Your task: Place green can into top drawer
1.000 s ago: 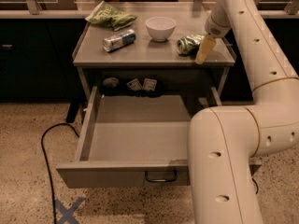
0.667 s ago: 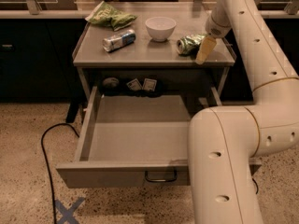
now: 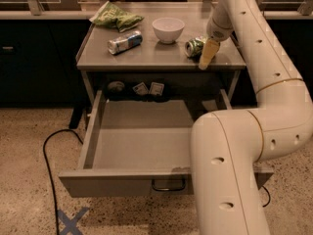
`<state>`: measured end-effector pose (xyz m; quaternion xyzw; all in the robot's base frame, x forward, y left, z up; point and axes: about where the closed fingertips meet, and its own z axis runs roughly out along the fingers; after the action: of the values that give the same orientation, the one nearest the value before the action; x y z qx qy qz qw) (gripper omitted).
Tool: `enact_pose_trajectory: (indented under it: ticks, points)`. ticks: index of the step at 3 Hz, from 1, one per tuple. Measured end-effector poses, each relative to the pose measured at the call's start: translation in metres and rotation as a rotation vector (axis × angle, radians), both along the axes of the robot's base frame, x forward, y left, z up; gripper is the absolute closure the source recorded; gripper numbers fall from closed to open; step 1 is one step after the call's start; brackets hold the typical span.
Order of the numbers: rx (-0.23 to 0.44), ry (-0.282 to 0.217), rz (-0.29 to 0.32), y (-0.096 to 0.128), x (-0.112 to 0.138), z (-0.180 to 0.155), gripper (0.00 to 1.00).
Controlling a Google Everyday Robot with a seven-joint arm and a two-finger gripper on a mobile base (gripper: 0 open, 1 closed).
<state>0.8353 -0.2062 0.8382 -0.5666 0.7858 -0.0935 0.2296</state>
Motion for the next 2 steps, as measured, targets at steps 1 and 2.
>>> enact_pose_trajectory:
  ticks: [1,2]
  points:
    - [0.009,0.026,0.036,0.0085,-0.0033,-0.0089,0.0]
    - [0.008,0.026,0.036,0.0085,-0.0034,-0.009,0.19]
